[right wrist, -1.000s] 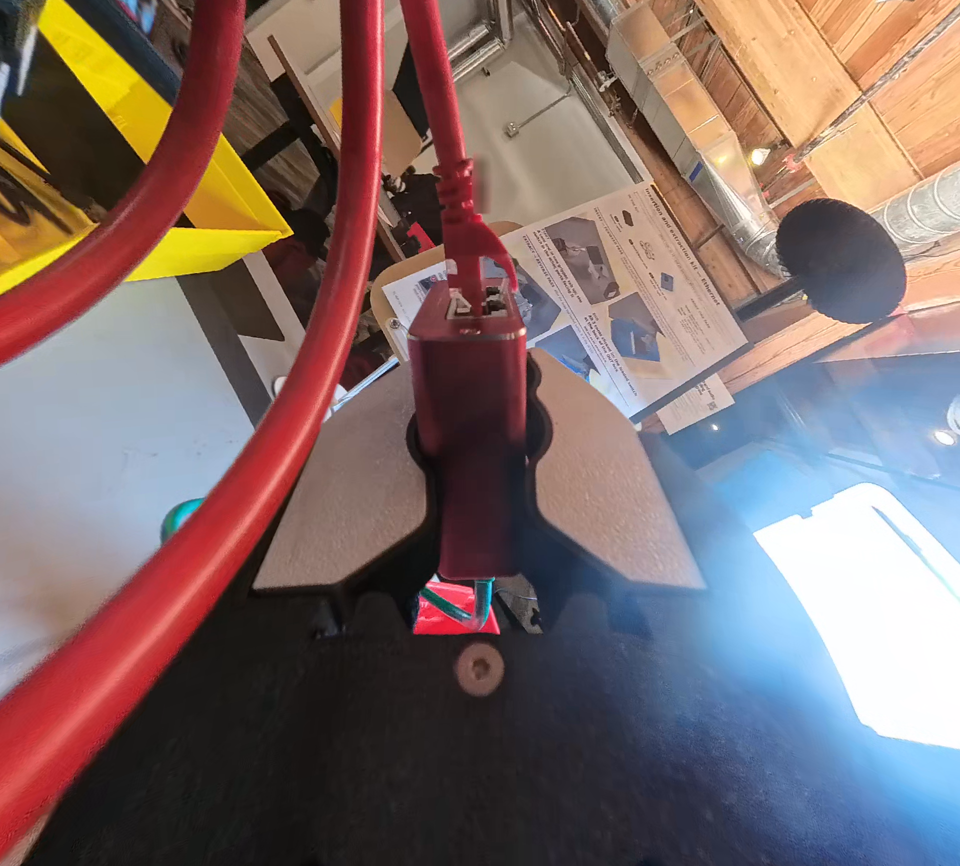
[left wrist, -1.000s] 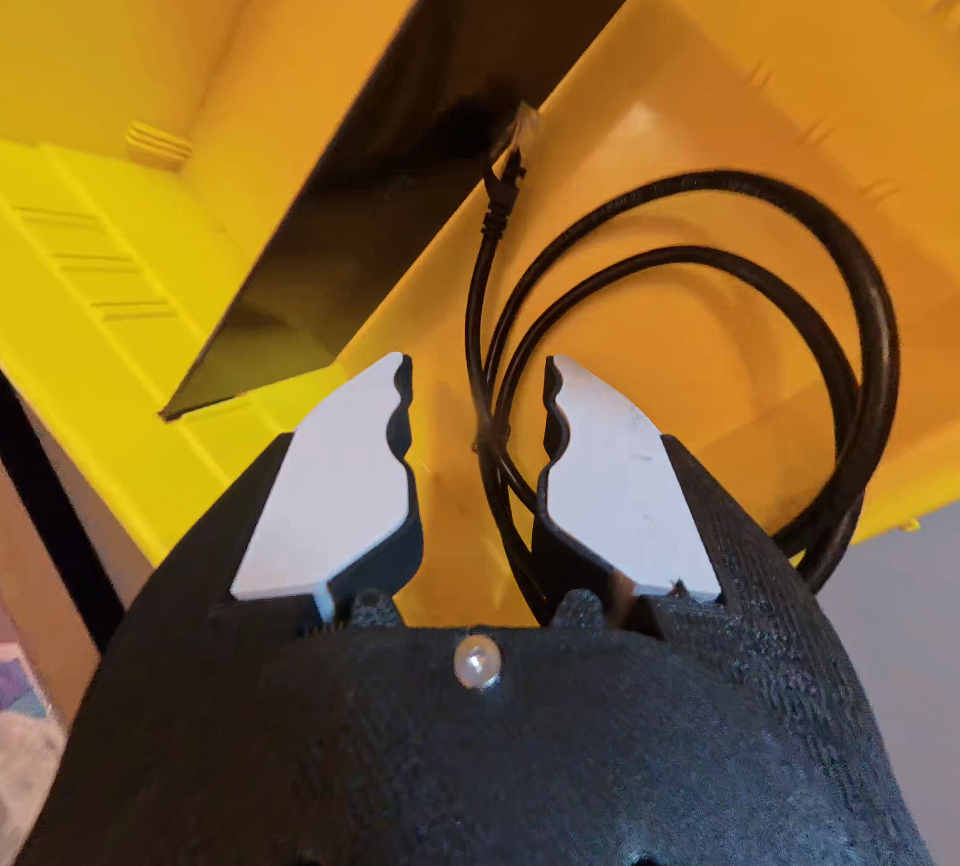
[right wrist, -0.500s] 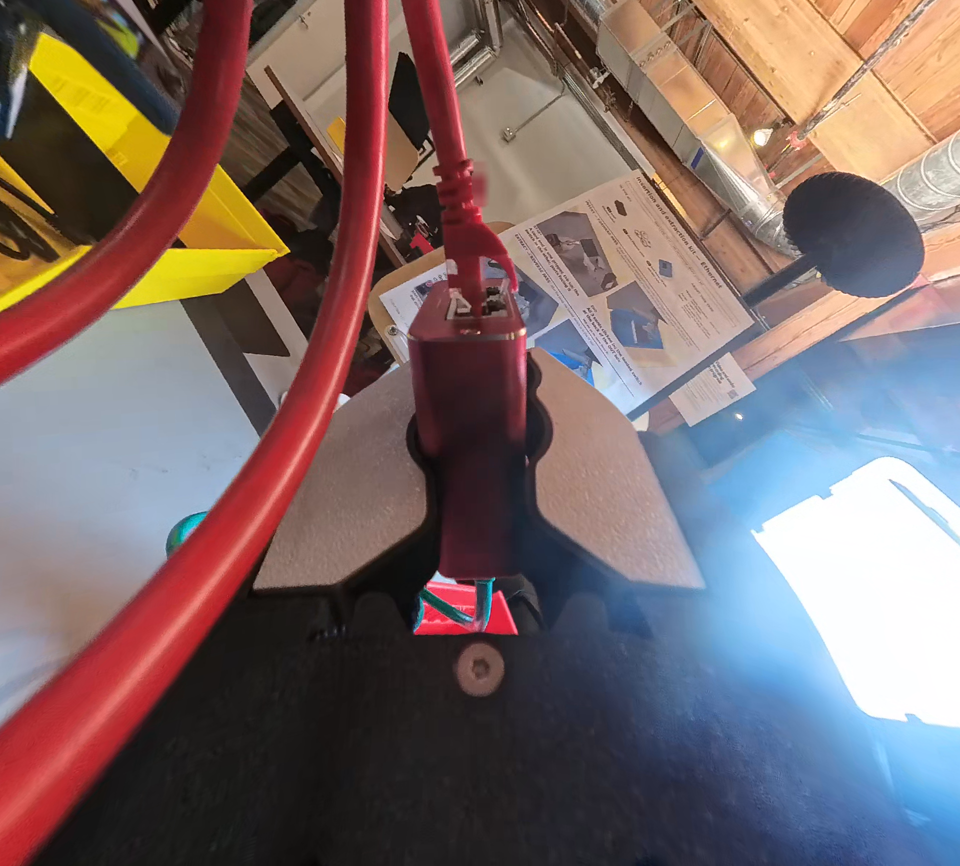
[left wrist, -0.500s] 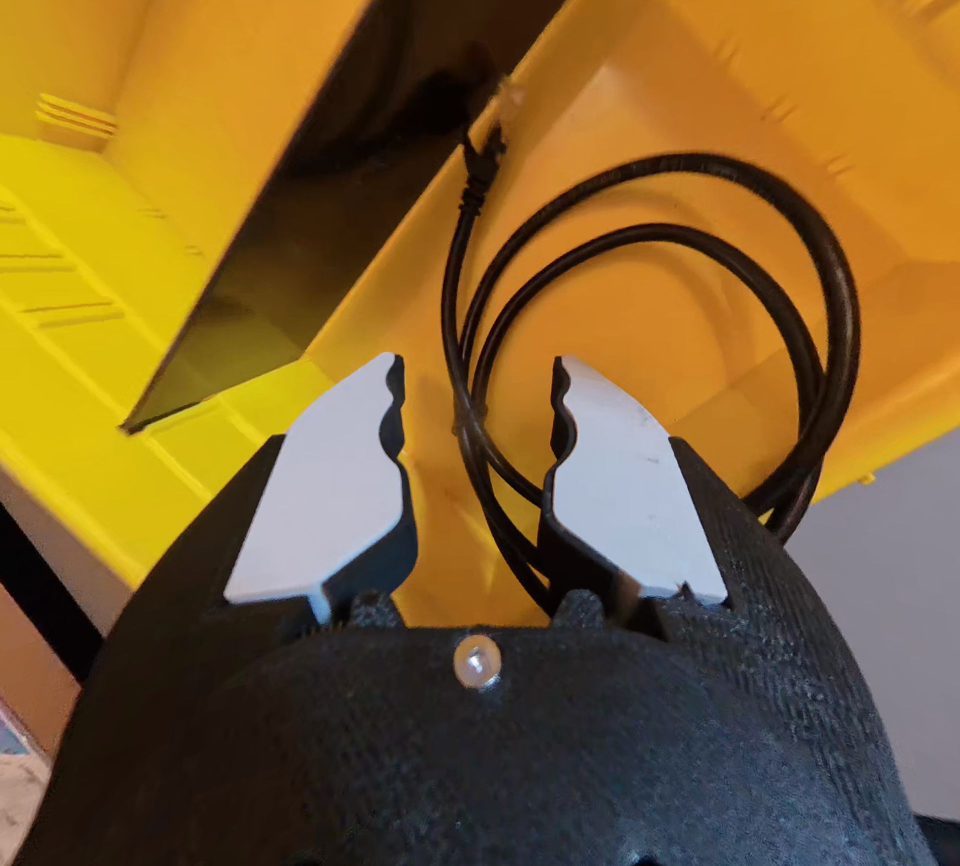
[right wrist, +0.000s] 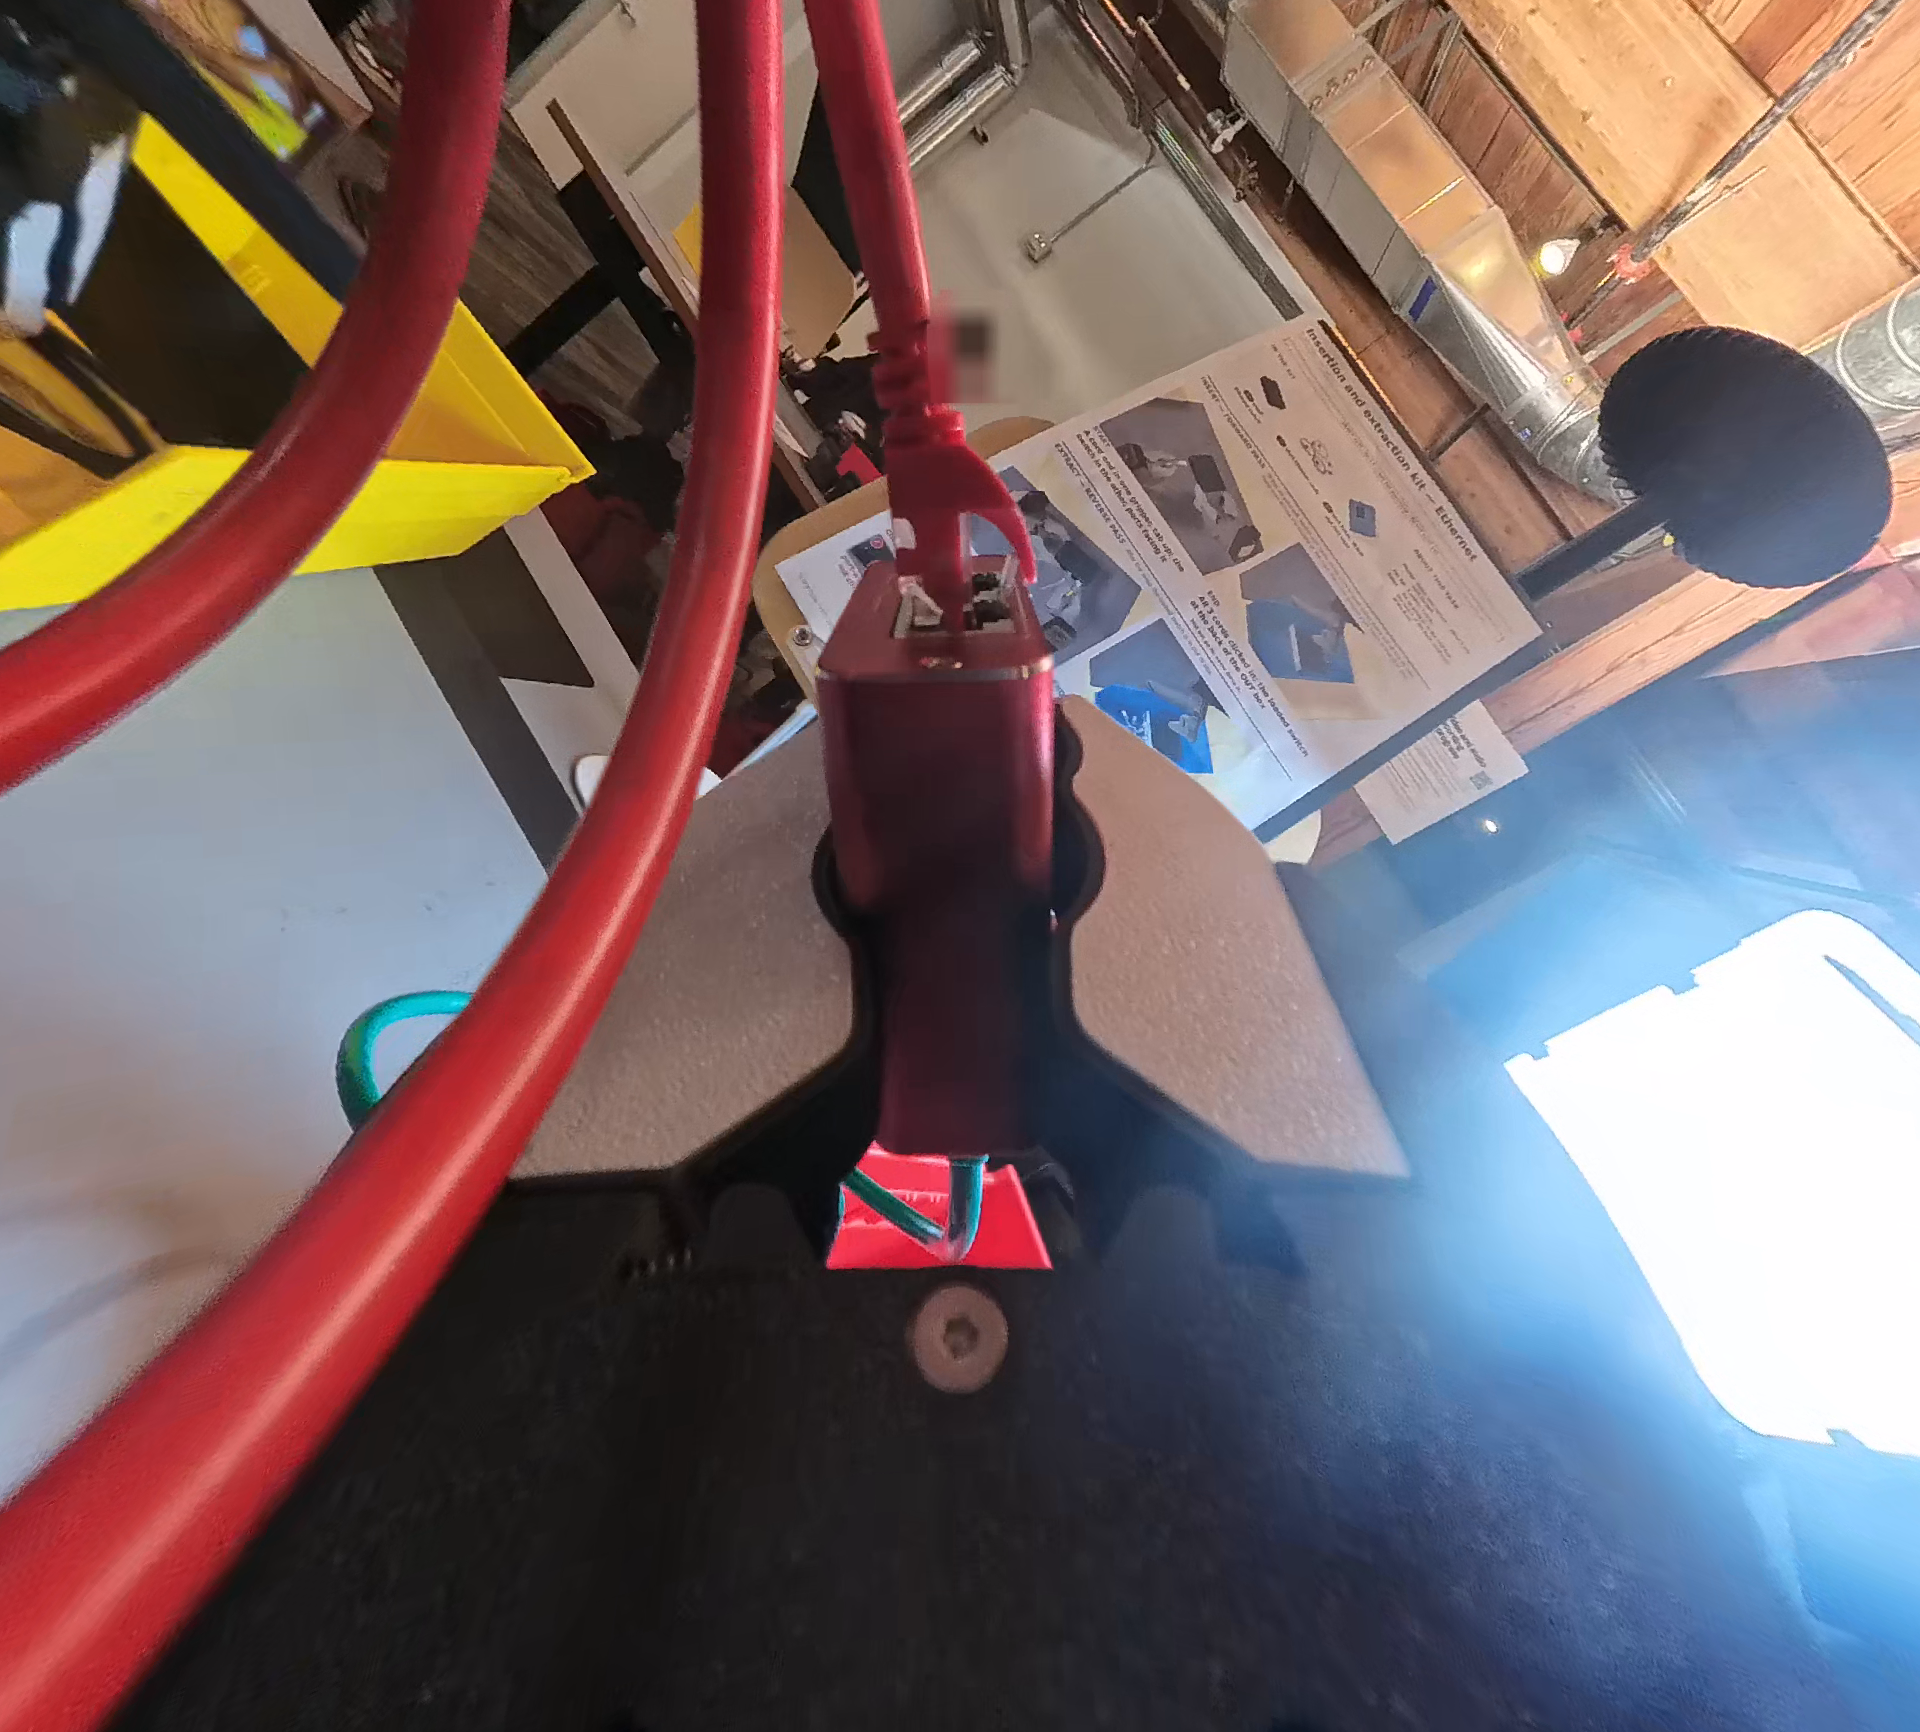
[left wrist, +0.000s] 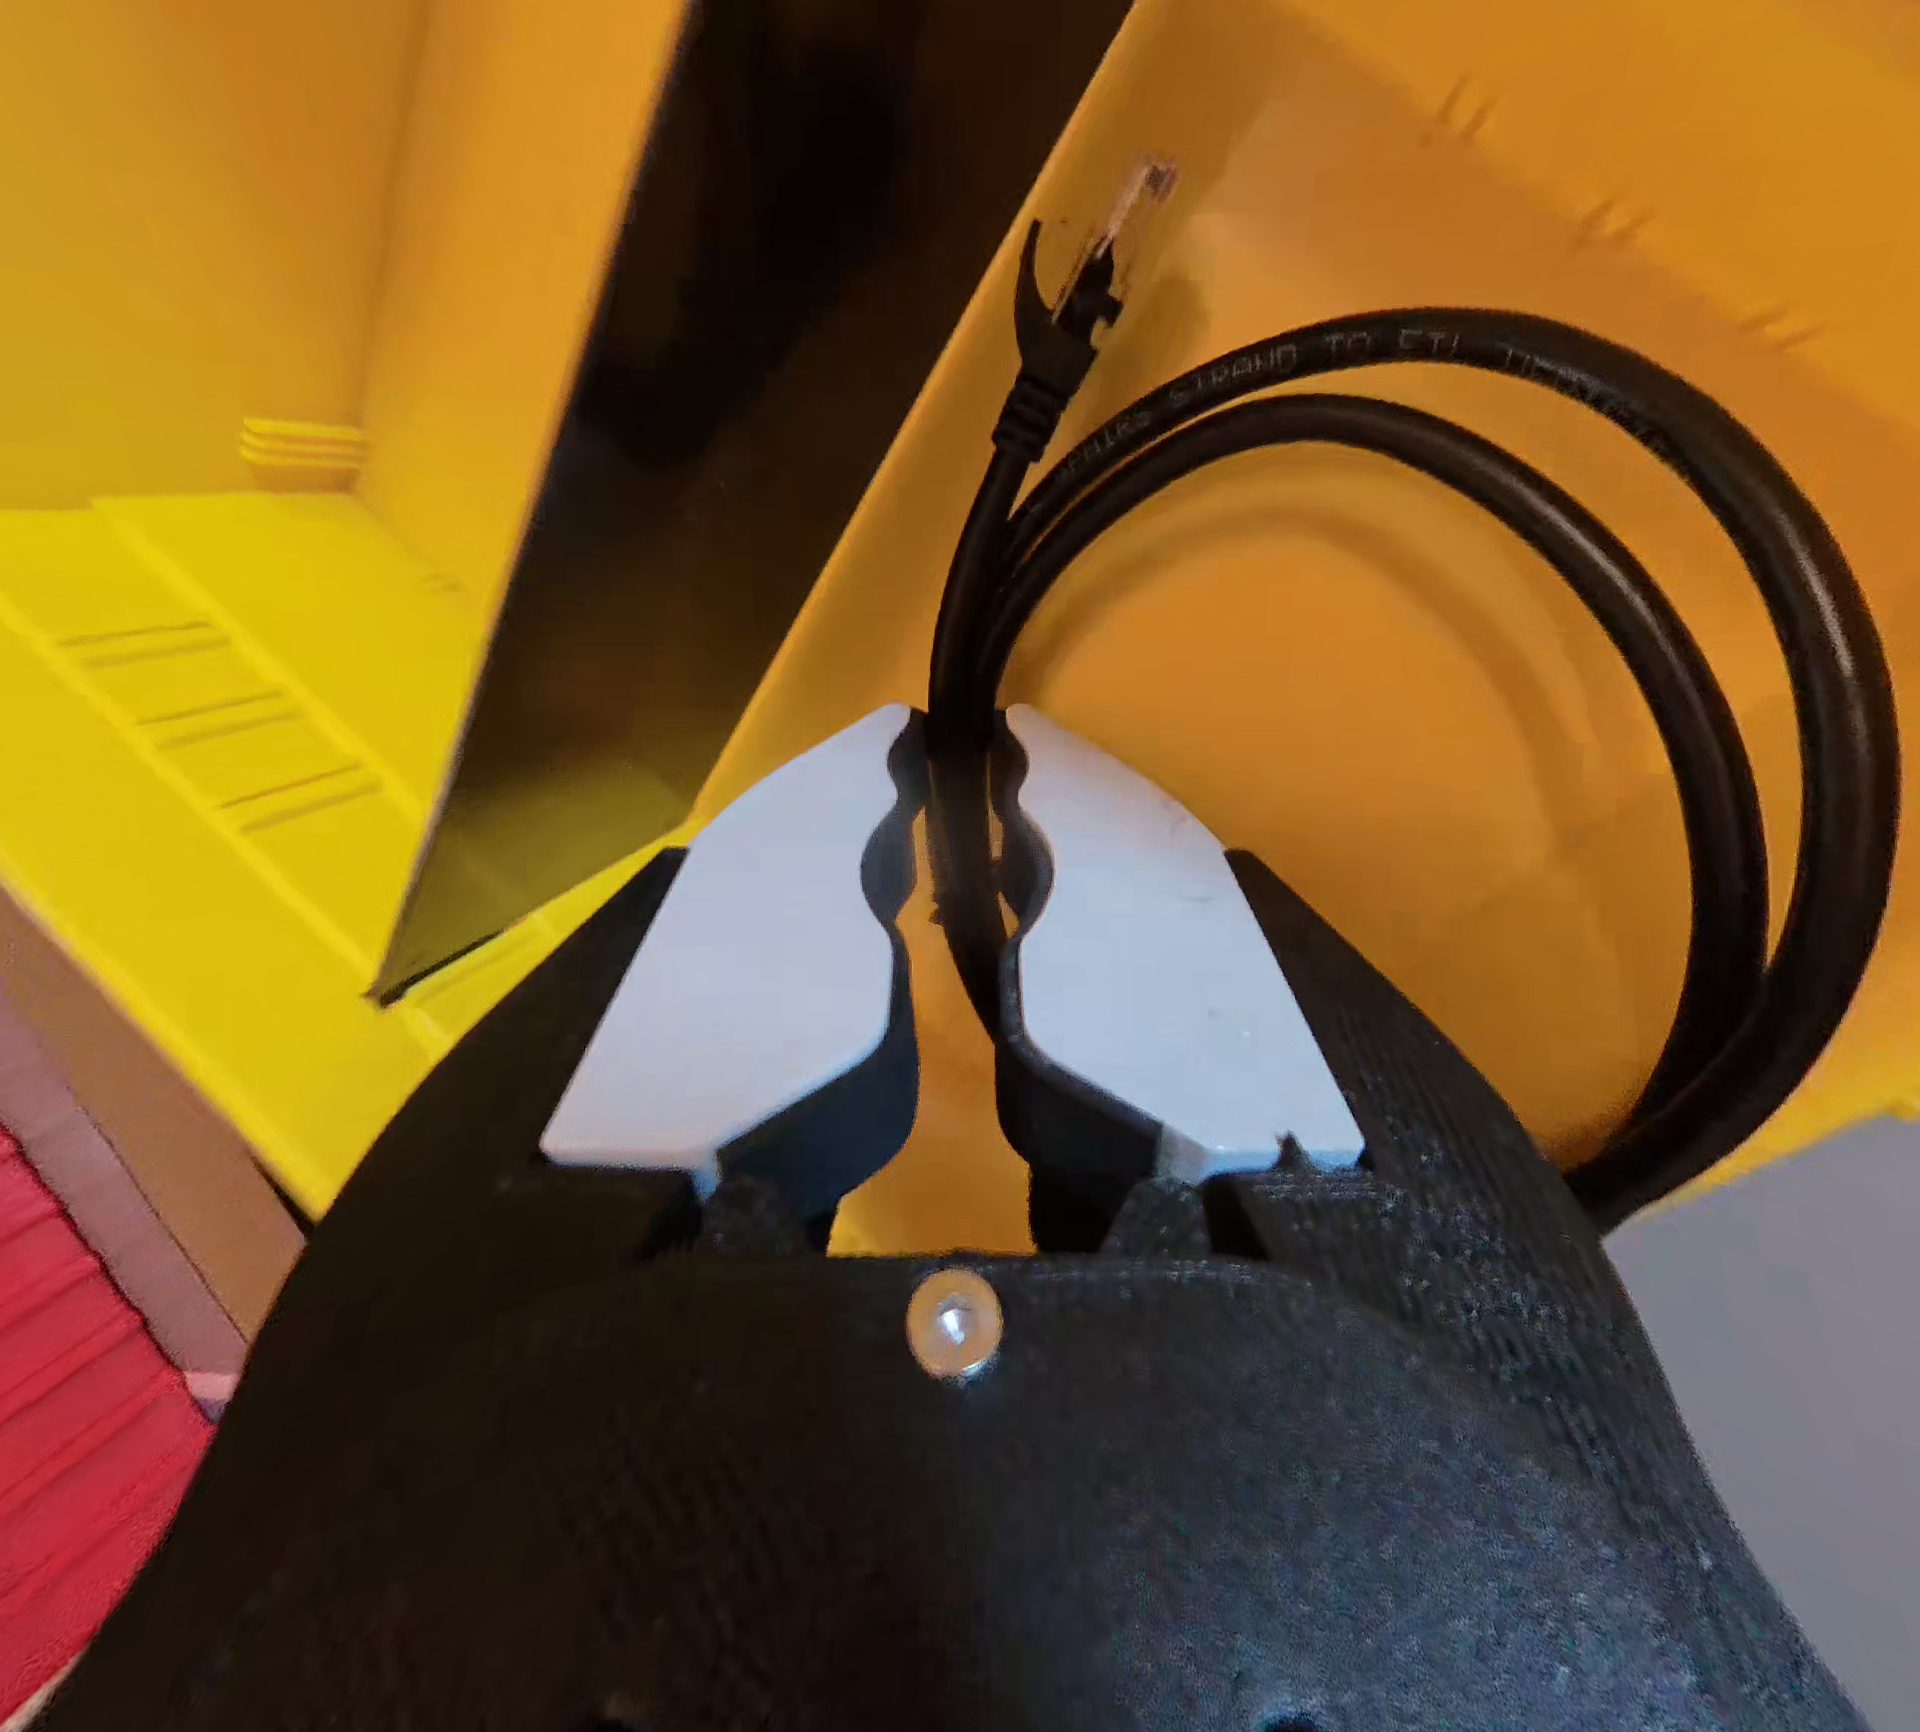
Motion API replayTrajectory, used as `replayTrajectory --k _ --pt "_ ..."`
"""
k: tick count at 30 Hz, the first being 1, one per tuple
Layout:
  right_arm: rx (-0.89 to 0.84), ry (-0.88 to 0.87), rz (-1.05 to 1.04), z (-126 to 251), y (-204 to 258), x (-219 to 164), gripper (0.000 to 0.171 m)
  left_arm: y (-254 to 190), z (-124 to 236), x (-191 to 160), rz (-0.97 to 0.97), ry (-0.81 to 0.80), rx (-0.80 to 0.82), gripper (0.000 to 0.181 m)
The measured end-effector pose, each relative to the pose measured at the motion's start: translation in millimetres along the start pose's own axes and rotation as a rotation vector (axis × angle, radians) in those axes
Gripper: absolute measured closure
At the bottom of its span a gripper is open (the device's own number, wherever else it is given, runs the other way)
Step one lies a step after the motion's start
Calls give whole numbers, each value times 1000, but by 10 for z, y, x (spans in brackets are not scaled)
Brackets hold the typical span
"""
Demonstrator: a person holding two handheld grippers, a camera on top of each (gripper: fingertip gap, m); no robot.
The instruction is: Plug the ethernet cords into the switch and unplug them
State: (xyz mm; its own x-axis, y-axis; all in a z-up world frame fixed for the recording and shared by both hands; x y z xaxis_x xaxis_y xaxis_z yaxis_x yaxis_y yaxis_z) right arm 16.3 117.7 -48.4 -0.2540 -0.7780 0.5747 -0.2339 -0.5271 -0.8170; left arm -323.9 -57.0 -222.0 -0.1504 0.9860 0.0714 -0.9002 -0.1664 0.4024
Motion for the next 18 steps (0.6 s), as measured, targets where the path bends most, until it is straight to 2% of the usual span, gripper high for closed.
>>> replayTrajectory --k 1,2,3,4,6,8,10,13,15,18 --pt "-5 1 1 10 -18 -8 128 11 109 19 1 -43 19 171" --pt "-11 1 -4 21 -43 -18 134 25 247 30 6 -88 36 171" --pt "-17 1 -12 34 -70 -28 128 39 411 33 9 -139 50 171" --pt "-23 0 -18 49 -99 -37 132 53 596 25 11 -191 75 171" --pt "-34 -6 -26 82 -149 -45 128 36 1010 -15 -8 -303 127 170" --pt "-40 -17 -28 115 -186 -37 131 -97 1397 -62 -57 -410 135 170" --pt "-38 -37 -22 148 -202 -15 131 -381 1652 -87 -175 -467 70 170" --pt "-27 -57 -4 186 -197 26 128 -989 1727 -33 -456 -466 -65 170" --pt "-28 -63 7 209 -195 55 136 -1376 1625 70 -599 -429 -147 170" --pt "-37 -67 21 248 -217 81 131 -1879 1384 175 -787 -361 -303 171"
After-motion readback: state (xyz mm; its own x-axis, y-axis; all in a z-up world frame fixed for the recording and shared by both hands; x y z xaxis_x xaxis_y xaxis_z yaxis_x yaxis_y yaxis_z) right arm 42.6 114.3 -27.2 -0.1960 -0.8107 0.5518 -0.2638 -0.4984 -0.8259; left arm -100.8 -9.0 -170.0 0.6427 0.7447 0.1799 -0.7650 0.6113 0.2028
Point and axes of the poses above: each gripper's, where its closed fingertips meet, z back along the fingers, x out of its top, y = z × x across the jaws, the point moved 7 cm from there along z, back along the fingers, and after that the axes turned 9 degrees about y, right-handed, at the moved point
